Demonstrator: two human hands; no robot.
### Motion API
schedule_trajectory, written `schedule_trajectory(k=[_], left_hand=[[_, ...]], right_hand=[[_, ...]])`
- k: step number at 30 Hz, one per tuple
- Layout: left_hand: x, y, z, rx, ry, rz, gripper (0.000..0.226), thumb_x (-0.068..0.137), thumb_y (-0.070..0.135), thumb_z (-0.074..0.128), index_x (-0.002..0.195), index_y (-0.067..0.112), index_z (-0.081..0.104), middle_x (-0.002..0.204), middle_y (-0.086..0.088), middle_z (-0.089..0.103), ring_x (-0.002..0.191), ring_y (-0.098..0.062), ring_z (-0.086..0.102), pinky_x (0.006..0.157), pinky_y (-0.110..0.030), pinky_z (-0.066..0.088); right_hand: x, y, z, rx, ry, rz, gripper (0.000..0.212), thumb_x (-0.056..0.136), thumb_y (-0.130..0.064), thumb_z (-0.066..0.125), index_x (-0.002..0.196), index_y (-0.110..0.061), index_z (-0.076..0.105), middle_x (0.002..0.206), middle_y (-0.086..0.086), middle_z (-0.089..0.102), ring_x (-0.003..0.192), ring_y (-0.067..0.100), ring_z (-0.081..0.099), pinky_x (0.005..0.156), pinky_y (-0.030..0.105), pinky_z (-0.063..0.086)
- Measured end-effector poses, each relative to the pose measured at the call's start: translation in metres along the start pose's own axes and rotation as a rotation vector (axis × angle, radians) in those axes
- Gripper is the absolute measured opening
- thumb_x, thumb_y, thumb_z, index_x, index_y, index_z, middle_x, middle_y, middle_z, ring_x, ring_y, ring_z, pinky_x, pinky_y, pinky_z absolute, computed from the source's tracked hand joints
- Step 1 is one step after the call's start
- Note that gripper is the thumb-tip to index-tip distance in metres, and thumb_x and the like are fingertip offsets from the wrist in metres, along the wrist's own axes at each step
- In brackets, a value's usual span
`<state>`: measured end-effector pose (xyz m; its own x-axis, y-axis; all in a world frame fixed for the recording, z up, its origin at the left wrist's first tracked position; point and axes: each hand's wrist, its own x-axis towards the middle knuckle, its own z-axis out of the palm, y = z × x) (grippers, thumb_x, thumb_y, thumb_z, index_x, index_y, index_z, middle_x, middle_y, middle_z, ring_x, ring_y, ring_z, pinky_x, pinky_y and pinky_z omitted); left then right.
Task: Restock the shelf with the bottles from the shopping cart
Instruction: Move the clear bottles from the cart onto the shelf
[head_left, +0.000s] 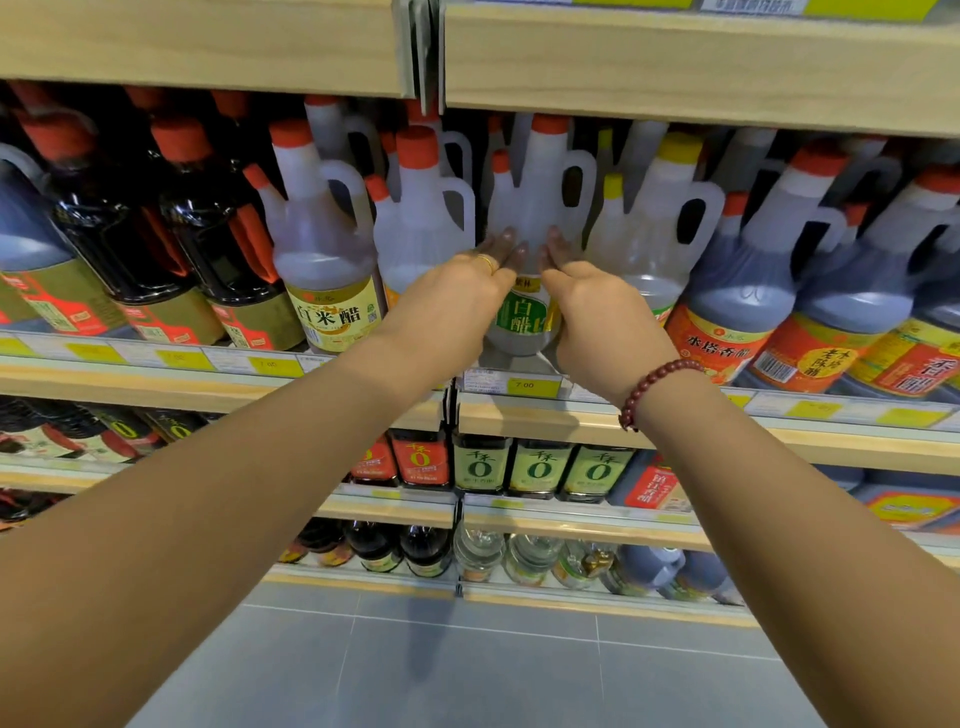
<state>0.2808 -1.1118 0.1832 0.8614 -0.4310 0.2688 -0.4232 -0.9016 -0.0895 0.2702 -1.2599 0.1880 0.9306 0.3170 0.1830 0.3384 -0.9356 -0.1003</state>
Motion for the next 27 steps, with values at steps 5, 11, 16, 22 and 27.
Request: schedule_trajectory(k=[5, 11, 16, 22, 27], left_hand=[[0.014, 0.003, -0.011, 0.067, -0.138, 0.004, 0.024, 0.086, -0.004, 0.049, 0.108, 0.004, 0.054, 0.107, -0.016, 0.054, 0.099, -0.033, 0.055, 0.067, -0.033, 0.034], [0.029, 0.012, -0.015, 0.072, -0.253, -0.073, 0.02, 0.085, -0.003, 0.05, 0.102, 0.002, 0.058, 0.109, -0.017, 0.056, 0.094, -0.029, 0.055, 0.069, -0.03, 0.037], [0.034, 0.012, -0.013, -0.01, -0.216, -0.079, 0.025, 0.083, -0.004, 0.052, 0.107, -0.001, 0.057, 0.111, -0.019, 0.053, 0.098, -0.032, 0.055, 0.07, -0.029, 0.036], [0.034, 0.008, -0.01, -0.132, -0.201, -0.078, 0.009, 0.084, 0.001, 0.052, 0.09, 0.006, 0.049, 0.09, -0.011, 0.039, 0.08, -0.023, 0.042, 0.068, -0.028, 0.036], [0.022, -0.009, -0.001, -0.512, -0.041, -0.093, 0.03, 0.084, 0.015, 0.063, 0.108, -0.002, 0.058, 0.097, -0.014, 0.058, 0.084, -0.025, 0.055, 0.072, -0.027, 0.05]], right_hand=[[0.012, -0.001, -0.008, -0.038, -0.067, 0.027, 0.031, 0.081, -0.004, 0.058, 0.112, -0.005, 0.055, 0.113, 0.015, 0.056, 0.105, 0.032, 0.055, 0.086, 0.037, 0.046], [0.025, -0.006, -0.009, -0.091, -0.16, 0.073, 0.042, 0.086, -0.004, 0.052, 0.128, -0.005, 0.049, 0.132, 0.018, 0.049, 0.112, 0.034, 0.054, 0.093, 0.039, 0.047], [0.032, -0.013, -0.014, -0.094, -0.23, 0.119, 0.048, 0.088, -0.004, 0.051, 0.134, -0.003, 0.039, 0.137, 0.019, 0.041, 0.118, 0.033, 0.049, 0.095, 0.037, 0.044], [0.029, -0.017, -0.018, -0.011, -0.256, 0.177, 0.033, 0.089, -0.008, 0.051, 0.121, 0.0, 0.049, 0.123, 0.017, 0.052, 0.113, 0.03, 0.051, 0.089, 0.033, 0.043], [0.011, -0.009, -0.012, 0.208, -0.074, 0.148, 0.035, 0.084, -0.001, 0.052, 0.119, -0.002, 0.051, 0.12, 0.017, 0.053, 0.111, 0.032, 0.05, 0.083, 0.03, 0.041]])
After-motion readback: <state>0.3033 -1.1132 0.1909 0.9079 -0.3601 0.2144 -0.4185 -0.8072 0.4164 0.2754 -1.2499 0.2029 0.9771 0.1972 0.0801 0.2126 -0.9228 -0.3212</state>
